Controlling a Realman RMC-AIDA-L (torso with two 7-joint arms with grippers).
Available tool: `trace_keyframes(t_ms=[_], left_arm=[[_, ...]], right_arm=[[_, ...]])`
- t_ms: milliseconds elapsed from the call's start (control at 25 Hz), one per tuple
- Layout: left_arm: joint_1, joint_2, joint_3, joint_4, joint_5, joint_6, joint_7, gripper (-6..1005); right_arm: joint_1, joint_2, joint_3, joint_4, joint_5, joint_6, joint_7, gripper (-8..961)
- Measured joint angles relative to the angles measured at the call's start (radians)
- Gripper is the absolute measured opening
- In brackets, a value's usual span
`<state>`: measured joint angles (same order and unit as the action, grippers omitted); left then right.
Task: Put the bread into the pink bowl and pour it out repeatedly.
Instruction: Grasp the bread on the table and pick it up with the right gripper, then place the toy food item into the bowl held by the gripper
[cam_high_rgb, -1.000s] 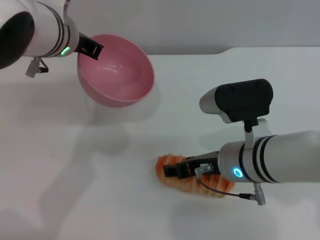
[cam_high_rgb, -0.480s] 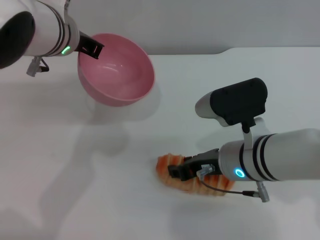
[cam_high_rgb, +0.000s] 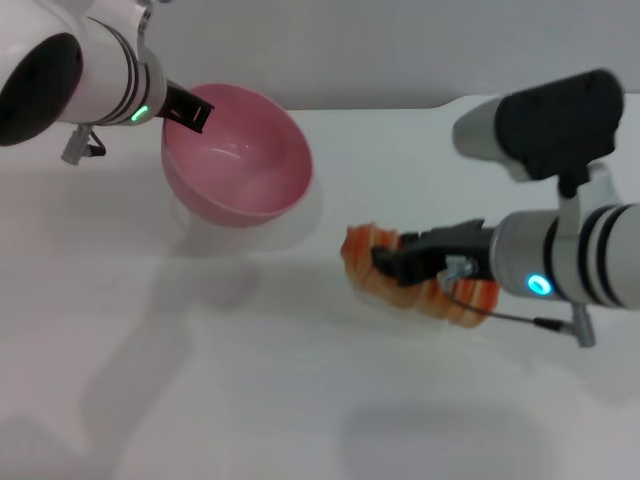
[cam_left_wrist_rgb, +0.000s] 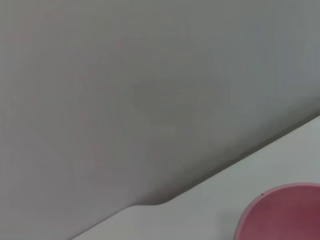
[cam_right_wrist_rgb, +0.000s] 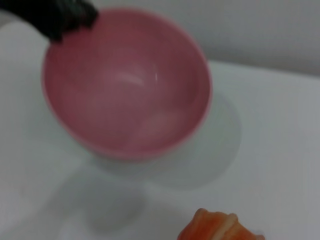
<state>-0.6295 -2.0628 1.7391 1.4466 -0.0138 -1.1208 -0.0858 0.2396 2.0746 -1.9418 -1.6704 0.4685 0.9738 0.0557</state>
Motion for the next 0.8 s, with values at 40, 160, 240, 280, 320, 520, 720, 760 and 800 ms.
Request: trace_keyframes(t_ms=[40, 160, 240, 280, 320, 520, 720, 760, 800], left_arm=[[0.000, 0.000, 0.000, -0.005, -0.004, 0.002, 0.000, 30], [-0.001, 0.000, 0.002, -0.014, -0.013, 0.006, 0.002, 30], [-0.001, -0.001, 0.003, -0.019, -0.033, 0.011, 0.010, 30], [-0.002, -0.002, 0.004, -0.021, -0.045, 0.014, 0.015, 30], [-0.002, -0.003, 0.007, -0.022, -0.068, 0.018, 0.023, 30], [-0.009, -0.004, 0.058, -0.021, -0.155, 0.043, 0.047, 30], [-0.024, -0.007, 0.103, -0.015, -0.234, 0.078, 0.061, 30], [-0.025, -0.007, 0.106, -0.014, -0.252, 0.088, 0.066, 31], [-0.027, -0.007, 0.107, -0.013, -0.270, 0.096, 0.071, 31]], right_arm=[[-0.005, 0.001, 0.009, -0.025, -0.010, 0.008, -0.003, 382], [-0.014, 0.002, 0.035, -0.113, -0.054, 0.043, -0.005, 355], [-0.019, 0.002, 0.053, -0.184, -0.085, 0.072, -0.005, 337], [-0.023, 0.002, 0.073, -0.250, -0.116, 0.095, -0.005, 328], [-0.023, 0.002, 0.073, -0.250, -0.116, 0.095, -0.005, 311], [-0.023, 0.001, 0.108, -0.347, -0.166, 0.120, -0.005, 264], [-0.017, 0.000, 0.107, -0.340, -0.172, 0.108, -0.005, 242], [-0.017, 0.000, 0.104, -0.332, -0.172, 0.101, -0.005, 238], [-0.017, 0.001, 0.100, -0.318, -0.170, 0.091, -0.005, 233]])
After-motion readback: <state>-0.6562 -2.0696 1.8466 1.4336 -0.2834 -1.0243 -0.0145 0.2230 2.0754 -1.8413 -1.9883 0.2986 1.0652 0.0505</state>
